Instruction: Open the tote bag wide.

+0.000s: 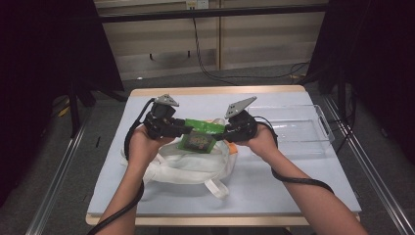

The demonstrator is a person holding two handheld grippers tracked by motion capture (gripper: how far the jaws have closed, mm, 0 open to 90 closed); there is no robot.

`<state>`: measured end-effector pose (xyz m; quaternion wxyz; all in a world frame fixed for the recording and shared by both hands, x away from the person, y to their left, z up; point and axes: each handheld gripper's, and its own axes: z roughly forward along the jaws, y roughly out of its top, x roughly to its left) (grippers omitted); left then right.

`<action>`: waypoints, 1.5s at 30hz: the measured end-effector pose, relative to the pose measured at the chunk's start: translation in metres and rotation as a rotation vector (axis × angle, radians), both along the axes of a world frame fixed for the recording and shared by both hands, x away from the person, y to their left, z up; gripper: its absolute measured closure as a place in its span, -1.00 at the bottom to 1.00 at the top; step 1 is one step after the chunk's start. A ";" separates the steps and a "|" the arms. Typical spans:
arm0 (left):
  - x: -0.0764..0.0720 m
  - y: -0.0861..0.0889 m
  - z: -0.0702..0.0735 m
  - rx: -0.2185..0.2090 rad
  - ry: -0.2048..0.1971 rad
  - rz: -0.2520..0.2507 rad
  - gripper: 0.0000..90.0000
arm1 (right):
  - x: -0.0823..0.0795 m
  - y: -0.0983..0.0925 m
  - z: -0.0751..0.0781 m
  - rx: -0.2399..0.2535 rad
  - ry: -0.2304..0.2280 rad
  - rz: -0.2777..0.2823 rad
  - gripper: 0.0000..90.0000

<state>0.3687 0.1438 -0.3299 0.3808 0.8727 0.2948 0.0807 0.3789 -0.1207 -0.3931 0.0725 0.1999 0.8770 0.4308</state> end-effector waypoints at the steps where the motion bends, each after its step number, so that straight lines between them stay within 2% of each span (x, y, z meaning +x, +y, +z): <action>1: 0.000 0.001 -0.001 0.013 -0.002 0.001 0.54 | 0.000 -0.001 0.000 0.003 0.000 0.002 0.67; 2: 0.000 0.003 -0.002 0.029 0.001 0.002 0.55 | 0.000 -0.001 -0.001 0.006 0.001 0.001 0.67; 5: 0.000 0.001 -0.007 0.010 0.011 0.001 0.62 | 0.000 -0.002 -0.001 0.007 0.007 -0.002 0.67; 6: -0.001 0.000 -0.007 0.027 0.004 -0.005 0.67 | 0.000 -0.002 -0.001 0.006 0.006 -0.005 0.67; 8: 0.000 -0.002 -0.008 0.031 0.003 0.000 0.68 | 0.000 -0.002 -0.001 0.012 0.011 -0.005 0.67; 12: 0.001 -0.005 -0.010 0.014 0.002 0.002 0.70 | 0.000 -0.003 -0.002 0.007 0.013 -0.002 0.65; 13: 0.001 -0.004 -0.009 0.032 0.002 -0.007 0.70 | 0.000 -0.003 -0.003 0.000 0.014 0.004 0.64; 14: 0.001 -0.006 -0.010 0.017 0.004 -0.007 0.71 | 0.000 -0.003 -0.003 -0.002 0.016 0.005 0.61; 17: 0.000 -0.008 -0.008 0.039 -0.002 -0.015 0.72 | -0.001 -0.004 -0.003 -0.009 0.017 0.010 0.53; 19: 0.001 -0.011 -0.008 0.022 -0.005 -0.027 0.73 | 0.000 -0.004 -0.003 -0.019 0.014 0.014 0.43; 23: 0.000 -0.016 -0.006 0.029 -0.012 -0.053 0.74 | 0.000 -0.002 -0.001 -0.048 0.018 0.024 0.36; 24: 0.000 -0.018 -0.006 0.024 -0.015 -0.044 0.73 | 0.001 -0.001 -0.001 -0.046 0.021 0.038 0.35; 28: -0.001 -0.025 -0.005 0.028 -0.020 -0.070 0.74 | 0.001 0.000 0.001 -0.070 0.018 0.047 0.32; 29: -0.001 -0.025 -0.004 0.039 -0.023 -0.083 0.74 | 0.001 0.000 0.000 -0.069 0.022 0.048 0.34; 31: 0.000 -0.028 -0.004 0.023 -0.022 -0.084 0.73 | 0.001 0.000 0.000 -0.072 0.026 0.046 0.35; 32: -0.001 -0.028 -0.004 0.029 -0.024 -0.091 0.73 | 0.002 -0.001 0.000 -0.074 0.031 0.046 0.36; 33: -0.001 -0.030 -0.004 0.016 -0.021 -0.089 0.72 | 0.002 -0.001 0.000 -0.079 0.035 0.043 0.40; 34: 0.000 -0.030 -0.004 0.026 -0.025 -0.103 0.71 | 0.002 -0.001 0.000 -0.081 0.038 0.040 0.42; 35: -0.001 -0.032 -0.005 0.014 -0.021 -0.098 0.71 | 0.003 -0.001 0.000 -0.082 0.043 0.042 0.42; 37: -0.001 -0.033 -0.005 0.016 -0.025 -0.110 0.68 | 0.003 -0.002 -0.001 -0.091 0.063 0.038 0.54; 41: -0.001 -0.031 -0.007 0.017 -0.022 -0.092 0.56 | 0.004 -0.004 -0.001 -0.102 0.068 0.023 0.62; 45: -0.003 -0.025 -0.012 0.025 -0.027 -0.057 0.21 | 0.006 -0.008 0.000 -0.110 0.078 0.017 0.64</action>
